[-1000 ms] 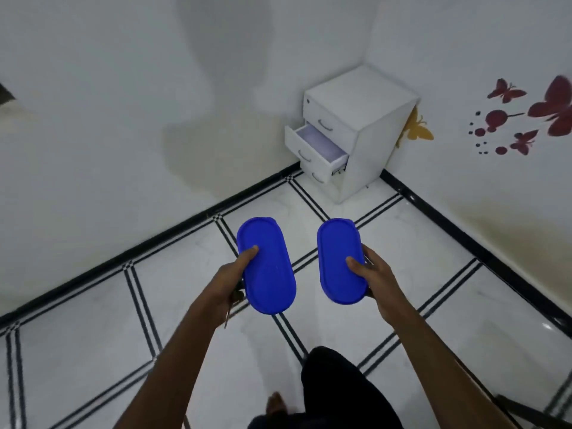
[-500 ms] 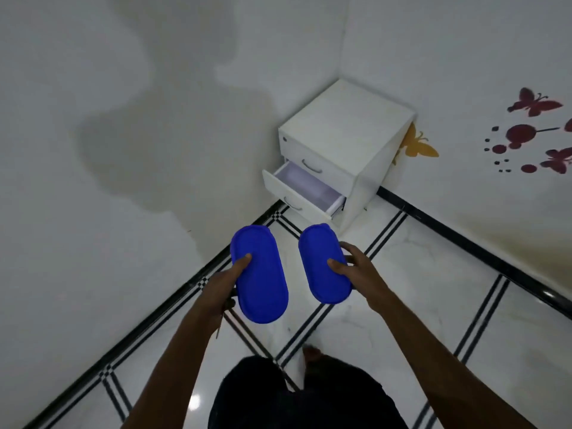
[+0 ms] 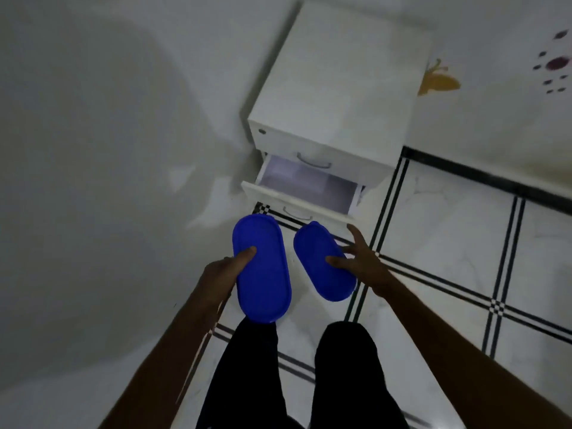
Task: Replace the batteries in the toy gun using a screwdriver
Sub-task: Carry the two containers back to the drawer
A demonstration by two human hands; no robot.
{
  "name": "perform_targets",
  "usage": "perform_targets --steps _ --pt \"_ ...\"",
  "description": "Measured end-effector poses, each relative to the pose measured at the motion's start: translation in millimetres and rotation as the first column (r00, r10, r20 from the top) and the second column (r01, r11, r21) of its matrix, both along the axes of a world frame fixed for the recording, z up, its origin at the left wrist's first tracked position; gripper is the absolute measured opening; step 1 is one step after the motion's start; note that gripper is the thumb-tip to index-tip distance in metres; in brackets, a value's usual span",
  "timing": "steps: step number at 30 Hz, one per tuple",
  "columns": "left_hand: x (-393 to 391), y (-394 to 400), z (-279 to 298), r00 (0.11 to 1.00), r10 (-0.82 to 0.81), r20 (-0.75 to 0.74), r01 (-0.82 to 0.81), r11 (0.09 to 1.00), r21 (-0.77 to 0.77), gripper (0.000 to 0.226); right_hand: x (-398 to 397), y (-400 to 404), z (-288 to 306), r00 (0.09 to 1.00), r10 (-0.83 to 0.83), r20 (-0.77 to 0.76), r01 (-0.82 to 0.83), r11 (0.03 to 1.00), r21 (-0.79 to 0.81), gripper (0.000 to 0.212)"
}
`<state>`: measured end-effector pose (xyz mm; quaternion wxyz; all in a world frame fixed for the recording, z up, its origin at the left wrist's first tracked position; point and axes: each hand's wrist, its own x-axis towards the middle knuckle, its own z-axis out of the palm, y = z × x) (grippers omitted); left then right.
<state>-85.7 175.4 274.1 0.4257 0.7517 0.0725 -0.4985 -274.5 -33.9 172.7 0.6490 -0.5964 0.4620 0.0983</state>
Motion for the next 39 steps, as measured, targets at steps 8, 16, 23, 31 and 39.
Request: perform_targets --steps 8,16,23,31,39 --pt "93.1 -63.7 -118.3 0.983 -0.182 0.007 0.181 0.982 0.06 0.027 68.4 -26.1 -122.6 0.989 -0.09 -0.12 0.088 0.996 -0.026 0.119" --pt "108.1 -108.0 -178.5 0.936 -0.344 0.072 0.333 0.934 0.13 0.029 73.9 -38.3 -180.7 0.993 -0.036 -0.111 0.019 0.988 -0.151 0.106" --pt "105.5 -116.8 -183.5 0.932 -0.36 0.043 0.354 0.929 0.112 0.03 70.9 -20.1 -175.9 0.986 -0.084 -0.143 0.075 0.995 -0.067 0.1" --pt "105.4 -94.0 -185.1 0.918 -0.396 0.033 0.389 0.912 0.126 0.031 57.3 17.6 -171.3 0.981 -0.092 -0.168 0.09 0.996 -0.022 0.096" --pt "106.5 -80.9 -187.5 0.911 -0.413 0.007 0.406 0.897 0.175 0.03 51.3 32.7 -158.4 0.976 0.032 -0.214 -0.039 0.999 -0.029 0.105"
